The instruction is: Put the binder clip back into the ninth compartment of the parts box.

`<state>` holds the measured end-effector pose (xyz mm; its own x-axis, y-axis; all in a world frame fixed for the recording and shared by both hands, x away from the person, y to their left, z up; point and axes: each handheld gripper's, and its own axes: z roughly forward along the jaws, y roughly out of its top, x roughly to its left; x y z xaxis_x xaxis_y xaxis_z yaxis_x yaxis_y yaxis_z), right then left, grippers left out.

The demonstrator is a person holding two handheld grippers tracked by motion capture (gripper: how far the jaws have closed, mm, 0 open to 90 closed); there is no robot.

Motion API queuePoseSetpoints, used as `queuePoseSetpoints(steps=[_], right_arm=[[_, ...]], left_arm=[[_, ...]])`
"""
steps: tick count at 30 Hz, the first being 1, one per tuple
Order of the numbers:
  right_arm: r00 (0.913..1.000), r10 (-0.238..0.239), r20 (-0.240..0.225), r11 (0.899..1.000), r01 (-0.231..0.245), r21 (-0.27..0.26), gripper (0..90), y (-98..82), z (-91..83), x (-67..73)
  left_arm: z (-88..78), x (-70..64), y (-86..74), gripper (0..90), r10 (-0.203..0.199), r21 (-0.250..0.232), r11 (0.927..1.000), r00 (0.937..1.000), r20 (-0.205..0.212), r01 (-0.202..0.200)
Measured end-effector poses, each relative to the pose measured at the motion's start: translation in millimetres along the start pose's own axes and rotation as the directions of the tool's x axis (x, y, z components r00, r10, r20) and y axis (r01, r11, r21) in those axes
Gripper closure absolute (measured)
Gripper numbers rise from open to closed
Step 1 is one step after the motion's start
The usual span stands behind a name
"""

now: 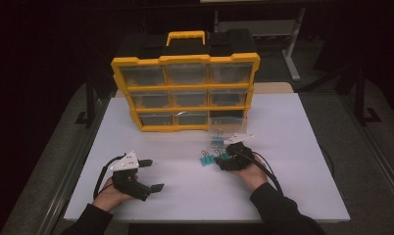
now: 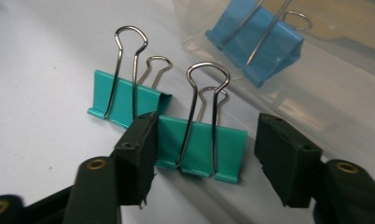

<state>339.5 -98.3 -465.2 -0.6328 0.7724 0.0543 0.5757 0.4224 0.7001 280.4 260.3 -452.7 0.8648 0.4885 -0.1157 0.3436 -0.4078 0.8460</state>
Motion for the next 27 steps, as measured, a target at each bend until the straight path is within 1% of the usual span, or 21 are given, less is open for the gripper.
queuePoseSetpoints(steps=[3, 9, 16, 27], right_arm=[[0.9999, -0.013, -0.005, 1.000, 0.013, 0.001, 43.9, 0.1, 0.0, 1.3], [0.9997, -0.024, -0.005, 1.000, 0.024, 0.006, 47.7, -0.1, -0.9, 1.4], [0.9989, -0.047, 0.000, 0.999, 0.047, 0.009, 48.3, -0.2, -1.9, 2.4], [0.9987, -0.048, -0.015, 0.999, 0.048, 0.001, 48.4, -0.1, -8.7, 1.3]], left_arm=[[0.0, 0.0, 0.0, 0.7, 0.000, 0.000, 1.0000, 1.0000, 0.001, 0.000], [0.1, -0.1, -0.1, 0.7, 0.000, 0.001, 1.0000, 1.0000, 0.002, 0.000], [0.1, 0.0, -0.1, 0.7, 0.001, 0.000, 1.0000, 1.0000, 0.003, -0.001], [0.3, 0.0, -0.2, 0.7, -0.002, 0.001, 1.0000, 1.0000, 0.002, 0.002]])
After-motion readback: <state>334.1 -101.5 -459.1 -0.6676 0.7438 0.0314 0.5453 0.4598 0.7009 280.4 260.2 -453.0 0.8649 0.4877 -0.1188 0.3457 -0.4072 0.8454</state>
